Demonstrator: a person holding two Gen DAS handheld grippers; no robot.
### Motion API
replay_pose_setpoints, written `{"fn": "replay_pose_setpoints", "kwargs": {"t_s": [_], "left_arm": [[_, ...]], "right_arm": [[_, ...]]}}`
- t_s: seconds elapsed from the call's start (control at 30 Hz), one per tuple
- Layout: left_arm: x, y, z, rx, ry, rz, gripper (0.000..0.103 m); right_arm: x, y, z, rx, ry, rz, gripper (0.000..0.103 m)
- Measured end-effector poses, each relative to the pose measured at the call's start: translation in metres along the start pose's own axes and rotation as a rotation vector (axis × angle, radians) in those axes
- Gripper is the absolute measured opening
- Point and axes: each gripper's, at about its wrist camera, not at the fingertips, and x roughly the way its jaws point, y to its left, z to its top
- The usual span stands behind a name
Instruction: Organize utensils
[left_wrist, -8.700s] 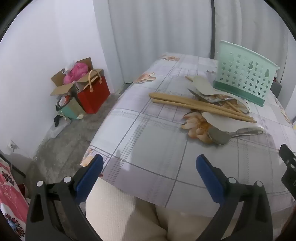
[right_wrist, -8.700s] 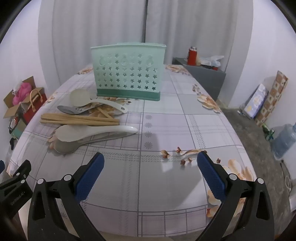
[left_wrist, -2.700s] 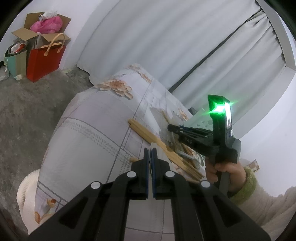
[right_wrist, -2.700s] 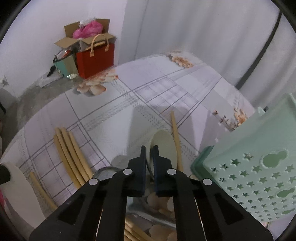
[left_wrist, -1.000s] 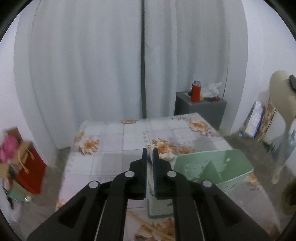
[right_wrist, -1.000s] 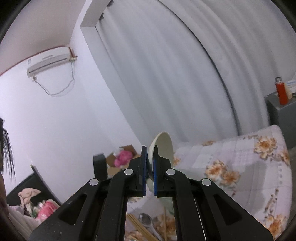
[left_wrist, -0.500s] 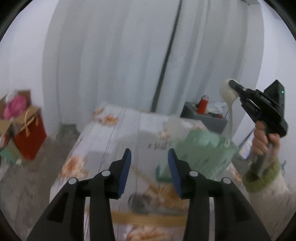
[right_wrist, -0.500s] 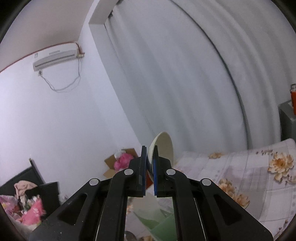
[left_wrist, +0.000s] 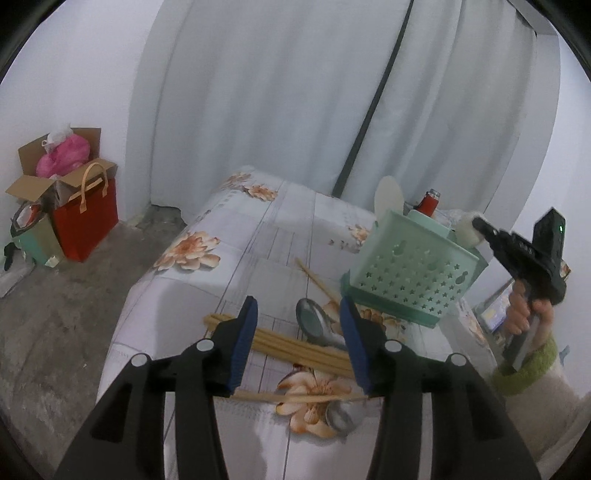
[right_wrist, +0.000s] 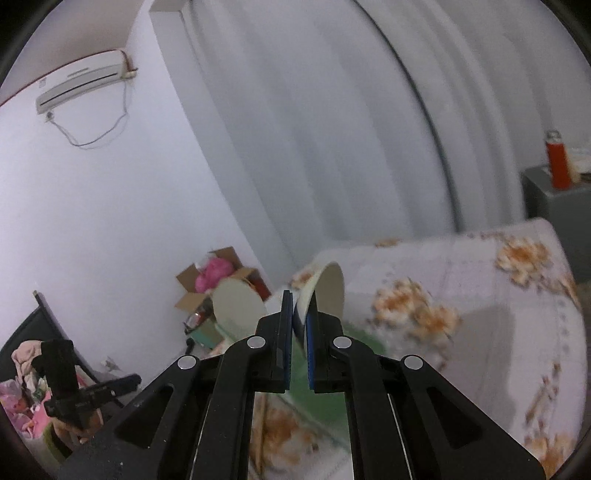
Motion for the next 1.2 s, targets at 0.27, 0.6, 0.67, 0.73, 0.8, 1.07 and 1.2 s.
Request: {"fn": "replay_pose_setpoints", "kwargs": {"t_s": [0.27,0.6,0.67,0.73,0.8,1.07,1.2], "left_arm": [[-0.009,-0.001,-0.02,-0.036,0.021,-0.024,0.046],[-0.005,-0.002,-0.052,-0.064,0.108,-0.068,0.046],[-0.002,-0.002,-0.056,-0.067,0.132,-0.075,0.046],[0.005,-0.001,-0.06,-0.086,0.18,-0.052,0.046],[0.013,0.001,-0.064,-0.098,0.234,-0.021,0.046],[0.025,0.003,-0.071,-0.07,0.361,0.121,0.05],[0.028,0.003,-0.072,-0.026,0.393,0.143,0.075]], "right_arm": [[-0.04,0.01,-0.017,0.041,0.021,-0.156,0.022],[-0.068,0.025,-0.031,0.055,-0.007,-0.264,0.047],[-0.071,0.033,-0.041,0.066,0.015,-0.282,0.051],[-0.066,0.044,-0.055,0.07,0.082,-0.284,0.055],[-0.051,0.053,-0.069,0.059,0.163,-0.292,0.062],[0.016,0.104,-0.154,-0.03,0.552,-0.346,0.084],[0.027,0.112,-0.178,-0.068,0.605,-0.405,0.09]]}}
